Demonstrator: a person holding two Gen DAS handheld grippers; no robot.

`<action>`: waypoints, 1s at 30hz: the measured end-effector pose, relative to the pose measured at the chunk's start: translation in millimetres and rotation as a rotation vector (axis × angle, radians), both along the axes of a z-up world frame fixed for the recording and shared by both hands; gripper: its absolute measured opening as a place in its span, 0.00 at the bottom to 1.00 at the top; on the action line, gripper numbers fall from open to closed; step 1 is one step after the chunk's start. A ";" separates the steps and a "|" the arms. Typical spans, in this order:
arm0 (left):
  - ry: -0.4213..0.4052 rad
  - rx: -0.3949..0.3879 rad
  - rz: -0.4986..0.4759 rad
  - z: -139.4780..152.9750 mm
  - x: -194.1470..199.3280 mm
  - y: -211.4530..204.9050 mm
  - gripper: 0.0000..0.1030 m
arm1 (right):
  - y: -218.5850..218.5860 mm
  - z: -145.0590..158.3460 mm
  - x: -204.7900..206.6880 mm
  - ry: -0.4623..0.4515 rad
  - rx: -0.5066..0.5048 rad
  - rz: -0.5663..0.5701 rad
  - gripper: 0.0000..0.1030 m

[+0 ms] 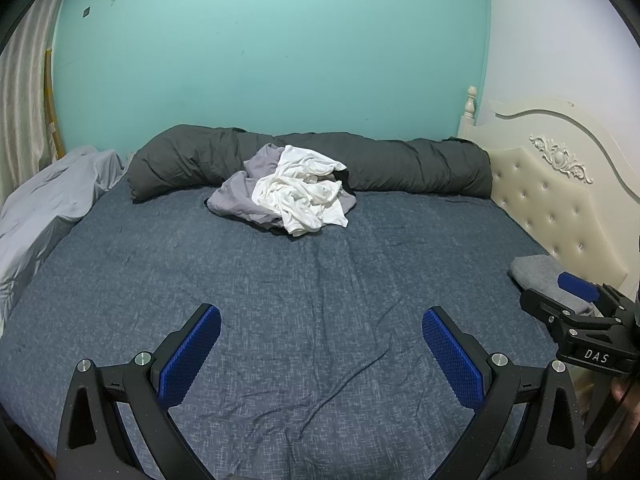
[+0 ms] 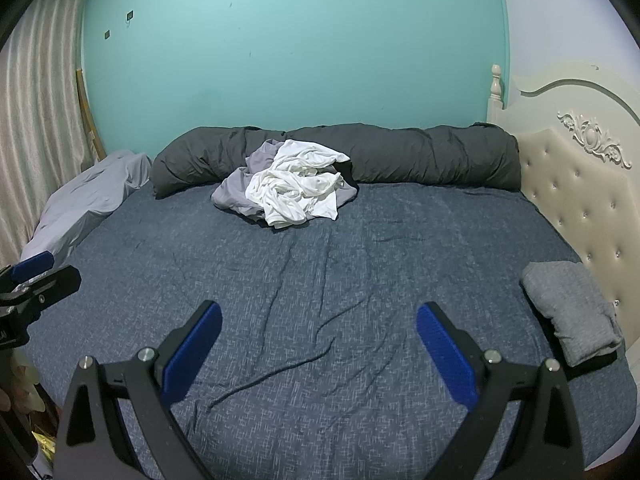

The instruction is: Fold clothes

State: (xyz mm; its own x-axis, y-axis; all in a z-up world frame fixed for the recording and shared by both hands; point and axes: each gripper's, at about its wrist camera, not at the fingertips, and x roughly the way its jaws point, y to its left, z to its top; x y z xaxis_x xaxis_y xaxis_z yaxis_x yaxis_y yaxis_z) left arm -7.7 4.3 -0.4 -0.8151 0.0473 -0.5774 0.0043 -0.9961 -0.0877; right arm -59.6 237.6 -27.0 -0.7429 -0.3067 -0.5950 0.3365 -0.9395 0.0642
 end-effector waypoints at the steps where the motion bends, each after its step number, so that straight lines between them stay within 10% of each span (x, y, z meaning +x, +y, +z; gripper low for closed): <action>1: 0.000 0.000 0.000 0.2 -0.2 0.1 1.00 | 0.2 0.6 0.0 0.000 -0.001 0.001 0.96; 30: -0.004 0.009 0.013 -2.7 -8.2 -4.2 1.00 | 1.6 -4.4 -5.0 0.001 -0.002 -0.007 0.96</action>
State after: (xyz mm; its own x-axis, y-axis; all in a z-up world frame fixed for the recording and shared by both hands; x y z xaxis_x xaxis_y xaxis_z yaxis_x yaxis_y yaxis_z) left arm -15.9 0.2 -3.1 -0.8132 0.0419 -0.5804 0.0174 -0.9952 -0.0962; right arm -64.6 239.2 -31.4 -0.7456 -0.3026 -0.5937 0.3296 -0.9418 0.0661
